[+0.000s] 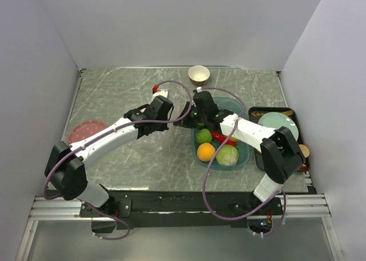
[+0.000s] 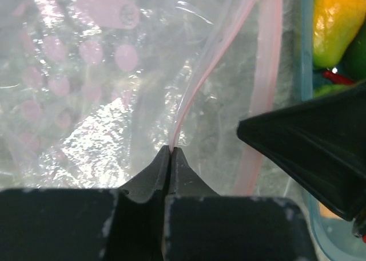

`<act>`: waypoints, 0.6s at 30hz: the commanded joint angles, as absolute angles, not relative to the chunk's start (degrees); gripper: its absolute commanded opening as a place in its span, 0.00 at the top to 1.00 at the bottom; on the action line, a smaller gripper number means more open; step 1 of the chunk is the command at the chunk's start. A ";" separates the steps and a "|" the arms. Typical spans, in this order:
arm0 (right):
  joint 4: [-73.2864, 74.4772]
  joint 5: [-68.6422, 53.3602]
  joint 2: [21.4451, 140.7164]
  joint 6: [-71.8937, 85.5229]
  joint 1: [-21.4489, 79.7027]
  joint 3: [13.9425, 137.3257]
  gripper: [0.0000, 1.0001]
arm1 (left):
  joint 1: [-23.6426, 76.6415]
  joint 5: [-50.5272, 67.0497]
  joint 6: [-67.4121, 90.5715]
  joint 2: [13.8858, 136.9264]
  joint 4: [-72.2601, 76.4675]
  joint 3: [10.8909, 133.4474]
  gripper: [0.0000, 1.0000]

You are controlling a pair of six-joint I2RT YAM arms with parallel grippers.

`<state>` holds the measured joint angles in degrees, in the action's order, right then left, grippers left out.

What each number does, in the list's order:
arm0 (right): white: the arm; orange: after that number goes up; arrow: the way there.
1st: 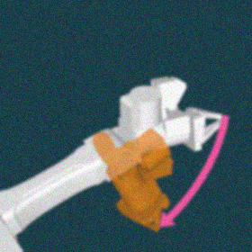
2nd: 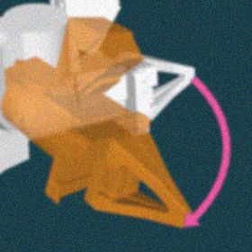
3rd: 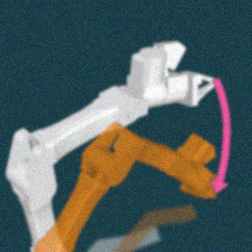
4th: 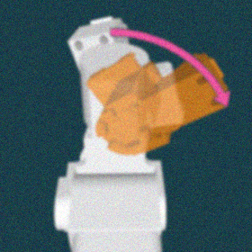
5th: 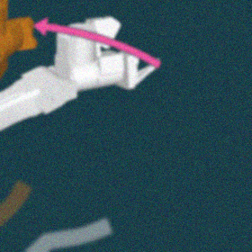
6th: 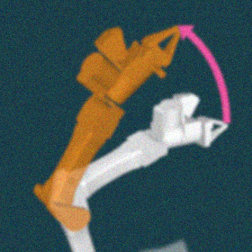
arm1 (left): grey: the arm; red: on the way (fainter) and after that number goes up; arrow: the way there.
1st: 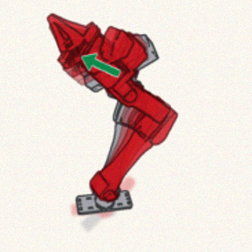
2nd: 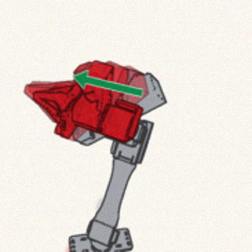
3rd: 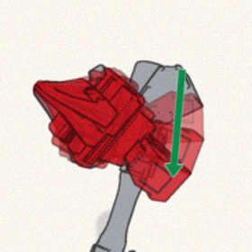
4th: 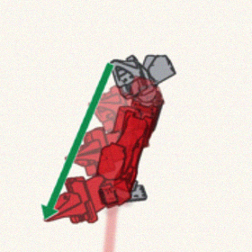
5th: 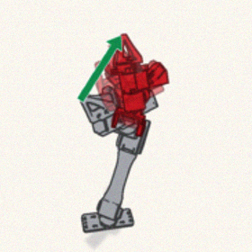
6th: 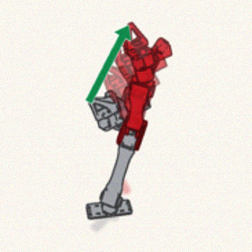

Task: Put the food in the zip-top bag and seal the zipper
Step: Open the zipper of the food storage bag at the center of the board.

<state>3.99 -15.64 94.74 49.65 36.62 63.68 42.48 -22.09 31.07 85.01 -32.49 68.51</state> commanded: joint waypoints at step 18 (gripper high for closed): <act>22.05 4.30 102.66 42.45 37.88 76.90 1.00 | 41.05 -37.44 34.98 77.87 -38.49 73.83 0.99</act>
<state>17.93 -3.18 102.45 43.97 36.88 73.06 41.45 -33.10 33.74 80.58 -36.86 72.03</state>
